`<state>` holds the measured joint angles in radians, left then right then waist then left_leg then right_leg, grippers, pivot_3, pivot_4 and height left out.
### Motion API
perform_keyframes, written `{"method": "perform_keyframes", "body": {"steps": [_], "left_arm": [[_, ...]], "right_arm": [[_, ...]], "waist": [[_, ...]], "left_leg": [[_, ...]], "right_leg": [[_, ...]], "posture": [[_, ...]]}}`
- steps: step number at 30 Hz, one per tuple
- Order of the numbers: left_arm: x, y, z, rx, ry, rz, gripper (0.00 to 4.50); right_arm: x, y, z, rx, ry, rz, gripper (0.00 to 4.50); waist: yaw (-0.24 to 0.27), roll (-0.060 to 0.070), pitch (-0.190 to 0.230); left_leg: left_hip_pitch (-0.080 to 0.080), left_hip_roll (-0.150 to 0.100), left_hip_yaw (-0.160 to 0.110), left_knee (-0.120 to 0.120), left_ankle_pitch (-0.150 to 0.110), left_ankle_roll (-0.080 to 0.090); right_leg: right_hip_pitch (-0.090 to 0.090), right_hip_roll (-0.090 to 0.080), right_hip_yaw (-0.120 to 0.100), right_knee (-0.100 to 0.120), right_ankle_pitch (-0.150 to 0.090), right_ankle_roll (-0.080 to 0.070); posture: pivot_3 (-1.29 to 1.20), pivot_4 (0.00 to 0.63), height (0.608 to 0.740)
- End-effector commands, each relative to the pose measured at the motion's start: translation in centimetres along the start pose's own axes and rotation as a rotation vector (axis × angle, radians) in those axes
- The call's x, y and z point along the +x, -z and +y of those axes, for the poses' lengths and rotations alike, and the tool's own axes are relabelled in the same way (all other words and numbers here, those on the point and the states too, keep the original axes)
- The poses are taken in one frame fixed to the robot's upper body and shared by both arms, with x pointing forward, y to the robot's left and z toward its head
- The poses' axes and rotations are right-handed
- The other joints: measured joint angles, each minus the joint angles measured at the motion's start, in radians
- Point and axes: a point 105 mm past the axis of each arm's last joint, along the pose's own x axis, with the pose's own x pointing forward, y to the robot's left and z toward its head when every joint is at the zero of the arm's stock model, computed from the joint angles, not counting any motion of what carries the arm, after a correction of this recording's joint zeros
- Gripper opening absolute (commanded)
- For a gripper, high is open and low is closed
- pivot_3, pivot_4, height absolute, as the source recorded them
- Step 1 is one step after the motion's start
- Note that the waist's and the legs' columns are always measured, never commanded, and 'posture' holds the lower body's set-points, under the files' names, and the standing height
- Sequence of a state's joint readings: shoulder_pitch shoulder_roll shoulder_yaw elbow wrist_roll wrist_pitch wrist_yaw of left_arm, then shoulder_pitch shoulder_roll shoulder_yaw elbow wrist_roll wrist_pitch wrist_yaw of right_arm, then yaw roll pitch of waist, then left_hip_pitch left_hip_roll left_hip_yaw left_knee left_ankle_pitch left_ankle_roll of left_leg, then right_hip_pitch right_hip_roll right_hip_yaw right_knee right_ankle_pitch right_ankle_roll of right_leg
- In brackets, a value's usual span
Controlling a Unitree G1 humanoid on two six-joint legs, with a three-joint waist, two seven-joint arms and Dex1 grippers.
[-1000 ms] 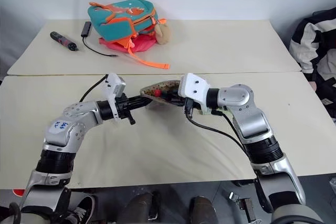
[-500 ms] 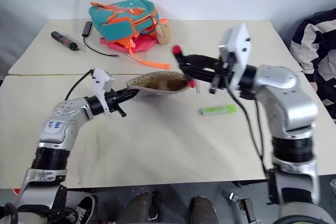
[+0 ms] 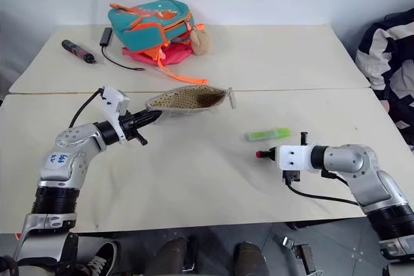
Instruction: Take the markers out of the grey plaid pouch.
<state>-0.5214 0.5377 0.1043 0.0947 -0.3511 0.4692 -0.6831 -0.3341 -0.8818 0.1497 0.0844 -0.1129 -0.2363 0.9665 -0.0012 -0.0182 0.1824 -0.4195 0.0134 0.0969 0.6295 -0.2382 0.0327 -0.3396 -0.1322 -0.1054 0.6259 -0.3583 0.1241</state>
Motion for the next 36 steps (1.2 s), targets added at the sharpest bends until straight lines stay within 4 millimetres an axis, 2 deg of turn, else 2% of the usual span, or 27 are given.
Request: {"method": "perform_keyframes", "body": {"steps": [1, 3, 8, 12, 15, 17, 18, 20, 22, 23, 27, 29, 31, 36], "left_arm": [[-0.3, -1.3, -0.1, 0.006, 0.007, -0.038, 0.0], [-0.4, -1.3, -0.2, 0.002, 0.011, -0.033, 0.0], [-0.7, -1.9, -0.2, -0.051, 0.015, -0.044, 0.0], [-1.1, -2.5, 0.4, -0.185, -0.009, -0.057, 0.0], [-1.6, -3.8, 1.0, -0.39, -0.028, -0.077, 0.0], [-2.3, -4.3, 2.0, -0.575, -0.061, -0.1, 0.0], [-2.7, -4.5, 2.4, -0.606, -0.081, -0.108, 0.0], [-3.7, -4.5, 3.3, -0.656, -0.138, -0.116, 0.0], [-4.8, -4.8, 4.4, -0.833, -0.165, -0.18, 0.0], [-5.3, -4.8, 4.3, -0.866, -0.159, -0.187, 0.0], [-7.3, -3.1, 4.0, -0.991, -0.189, -0.167, 0.0], [-8.8, -0.8, 4.0, -1.005, -0.267, -0.119, 0.0], [-9.8, 0.3, 4.2, -1.06, -0.311, -0.139, 0.0], [-10.2, 0.1, 4.4, -0.968, -0.365, -0.123, 1.32]], "right_arm": [[-0.1, -0.2, 0.0, 0.011, 0.001, -0.027, 1.94], [-0.2, -0.5, -0.7, 0.046, 0.033, -0.048, 2.59], [-0.5, -3.5, -4.3, 0.255, 0.204, -0.249, 4.21], [-1.1, -6.3, -6.8, 0.408, 0.296, -0.426, 4.21], [-1.0, -8.9, -7.7, 0.54, 0.298, -0.566, 4.21], [0.0, -10.5, -7.6, 0.596, 0.287, -0.622, 4.21], [0.5, -11.0, -7.5, 0.602, 0.287, -0.623, 4.21], [1.5, -11.7, -6.6, 0.572, 0.257, -0.607, 4.21], [1.9, -12.0, -6.3, 0.577, 0.239, -0.615, 4.21], [2.0, -12.0, -6.3, 0.571, 0.235, -0.608, 4.21], [2.3, -12.1, -6.3, 0.563, 0.215, -0.609, 4.21], [2.5, -12.3, -6.2, 0.55, 0.196, -0.61, 4.21], [2.9, -12.2, -6.0, 0.538, 0.181, -0.602, 4.21], [3.2, -12.5, -5.9, 0.533, 0.164, -0.615, 4.26]], "waist": [[0.0, 0.0, 0.0], [0.0, 0.0, 0.0], [0.0, 0.0, 0.0], [-0.001, 0.0, 0.0], [0.0, 0.0, 0.0], [0.0, 0.0, 0.0], [-0.001, 0.0, 0.0], [-0.001, 0.0, 0.0], [-0.001, 0.0, 0.0], [-0.001, -0.001, 0.001], [-0.002, -0.002, 0.001], [-0.003, -0.002, 0.001], [-0.004, -0.002, 0.001], [0.001, -0.005, 0.001]], "left_leg": [[0.0, 0.0, 0.0, 0.0, 0.0, 0.0], [0.0, 0.0, -0.001, 0.0, 0.0, 0.0], [0.0, 0.0, -0.001, 0.0, 0.0, 0.0], [-0.001, 0.0, -0.002, 0.0, 0.0, 0.0], [-0.001, 0.0, -0.003, 0.0, 0.0, 0.0], [-0.002, 0.0, -0.005, 0.0, 0.0, 0.0], [-0.002, 0.0, -0.006, 0.001, 0.0, 0.0], [-0.002, -0.001, -0.005, 0.0, 0.0, 0.0], [-0.002, -0.002, -0.004, 0.0, 0.0, 0.0], [-0.002, -0.002, -0.005, 0.0, 0.0, 0.0], [-0.002, -0.002, -0.004, 0.0, 0.0, 0.0], [-0.002, -0.002, -0.005, 0.0, 0.0, 0.0], [-0.001, -0.002, -0.004, -0.001, 0.0, -0.001], [-0.001, -0.001, -0.004, -0.001, 0.0, -0.003]], "right_leg": [[0.0, 0.0, 0.0, 0.0, 0.0, 0.0], [0.001, 0.0, 0.0, 0.0, 0.0, 0.0], [0.001, 0.0, -0.001, 0.0, 0.0, 0.0], [0.0, 0.0, -0.001, 0.001, 0.0, 0.0], [0.0, 0.0, 0.0, 0.0, 0.0, 0.0], [0.001, 0.0, 0.001, 0.001, 0.0, 0.0], [0.001, 0.0, 0.001, 0.001, 0.0, 0.0], [0.0, 0.0, 0.001, 0.001, 0.0, 0.0], [0.0, 0.0, 0.0, 0.001, 0.0, 0.0], [0.0, 0.0, 0.0, 0.002, 0.0, 0.0], [-0.001, 0.001, 0.0, 0.002, 0.0, 0.0], [-0.001, 0.001, 0.001, 0.002, 0.0, 0.0], [-0.001, 0.001, 0.001, 0.002, 0.0, 0.0], [-0.002, 0.001, 0.002, 0.002, 0.0, 0.0]], "posture": [[0.0, 0.15, 0.74], [0.0, 0.15, 0.74], [0.0, 0.15, 0.74], [0.0, 0.15, 0.74], [0.0, 0.15, 0.74], [0.0, 0.15, 0.74], [0.0, 0.15, 0.74], [0.0, 0.15, 0.74], [0.0, 0.15, 0.74], [0.0, 0.15, 0.74], [0.0, 0.15, 0.74], [0.0, 0.15, 0.74], [0.0, 0.15, 0.74], [0.0, 0.15, 0.74]]}}
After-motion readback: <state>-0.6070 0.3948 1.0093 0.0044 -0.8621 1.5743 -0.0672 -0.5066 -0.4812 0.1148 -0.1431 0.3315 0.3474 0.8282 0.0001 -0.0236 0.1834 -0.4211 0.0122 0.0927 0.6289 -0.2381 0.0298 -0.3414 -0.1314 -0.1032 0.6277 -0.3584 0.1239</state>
